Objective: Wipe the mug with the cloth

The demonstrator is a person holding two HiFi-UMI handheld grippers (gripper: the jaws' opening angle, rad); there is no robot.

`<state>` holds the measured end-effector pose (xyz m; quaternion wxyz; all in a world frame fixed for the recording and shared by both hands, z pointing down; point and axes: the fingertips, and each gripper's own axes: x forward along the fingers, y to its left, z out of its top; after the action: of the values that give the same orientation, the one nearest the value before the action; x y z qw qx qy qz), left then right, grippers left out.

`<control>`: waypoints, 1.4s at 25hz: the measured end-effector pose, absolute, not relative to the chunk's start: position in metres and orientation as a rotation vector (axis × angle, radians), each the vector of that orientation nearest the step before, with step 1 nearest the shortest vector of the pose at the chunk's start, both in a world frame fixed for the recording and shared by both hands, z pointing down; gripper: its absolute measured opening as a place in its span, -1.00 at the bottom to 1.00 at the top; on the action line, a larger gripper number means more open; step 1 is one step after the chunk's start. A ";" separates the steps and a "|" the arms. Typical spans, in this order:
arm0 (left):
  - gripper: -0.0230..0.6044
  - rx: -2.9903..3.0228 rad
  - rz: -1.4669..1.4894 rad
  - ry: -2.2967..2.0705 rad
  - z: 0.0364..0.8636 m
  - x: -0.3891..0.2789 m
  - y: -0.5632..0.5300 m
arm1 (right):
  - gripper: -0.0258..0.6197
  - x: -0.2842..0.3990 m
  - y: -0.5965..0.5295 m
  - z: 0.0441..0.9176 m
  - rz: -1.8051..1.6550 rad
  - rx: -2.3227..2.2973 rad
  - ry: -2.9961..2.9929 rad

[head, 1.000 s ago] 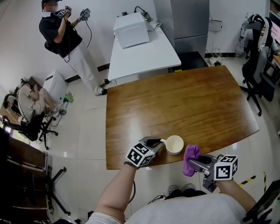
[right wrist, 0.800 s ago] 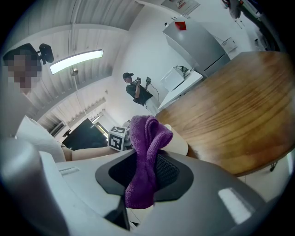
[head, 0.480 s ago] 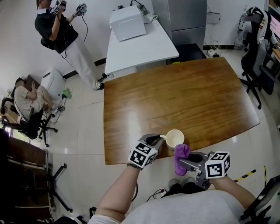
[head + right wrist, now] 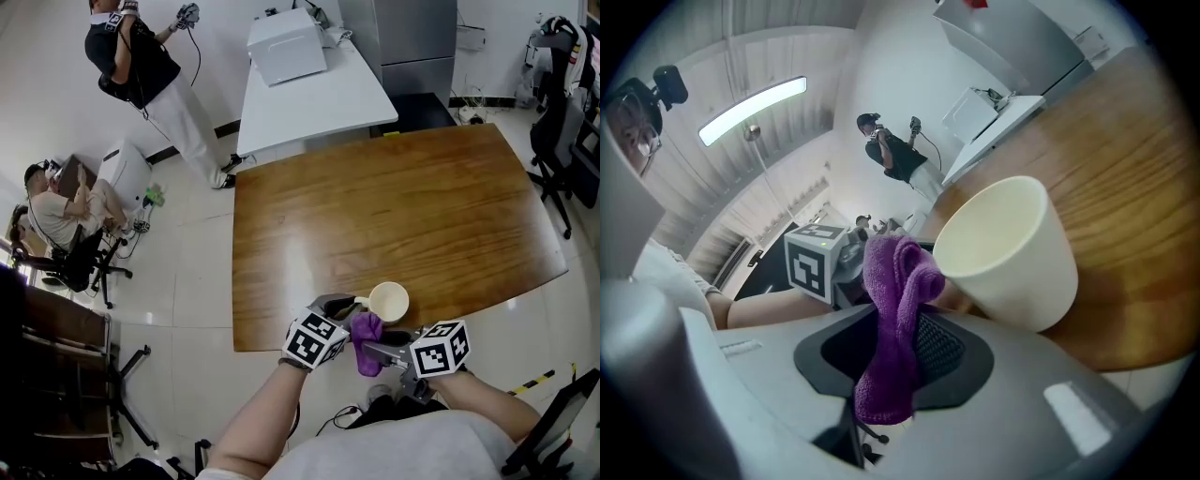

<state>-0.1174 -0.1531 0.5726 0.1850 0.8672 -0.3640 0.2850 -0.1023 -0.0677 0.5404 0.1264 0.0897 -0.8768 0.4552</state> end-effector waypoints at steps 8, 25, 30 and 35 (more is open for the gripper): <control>-0.80 2.467 0.837 -1.020 0.575 -0.119 -0.150 | -0.60 -0.101 -0.083 0.565 1.519 0.316 -2.457; -0.80 2.481 0.836 -1.034 0.580 -0.121 -0.154 | -0.60 -0.096 -0.071 0.598 1.533 0.324 -2.354; -0.80 2.477 0.839 -1.032 0.579 -0.125 -0.155 | -0.60 -0.088 -0.059 0.544 1.387 0.253 -2.498; -0.81 2.465 0.835 -1.026 0.576 -0.123 -0.154 | -0.60 -0.063 -0.063 0.521 1.276 0.278 -2.567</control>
<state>-0.1230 -0.1543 0.5762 0.1711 0.8681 -0.3615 0.2940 -0.0634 -0.0628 0.5214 0.1306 0.0958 -0.8837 0.4391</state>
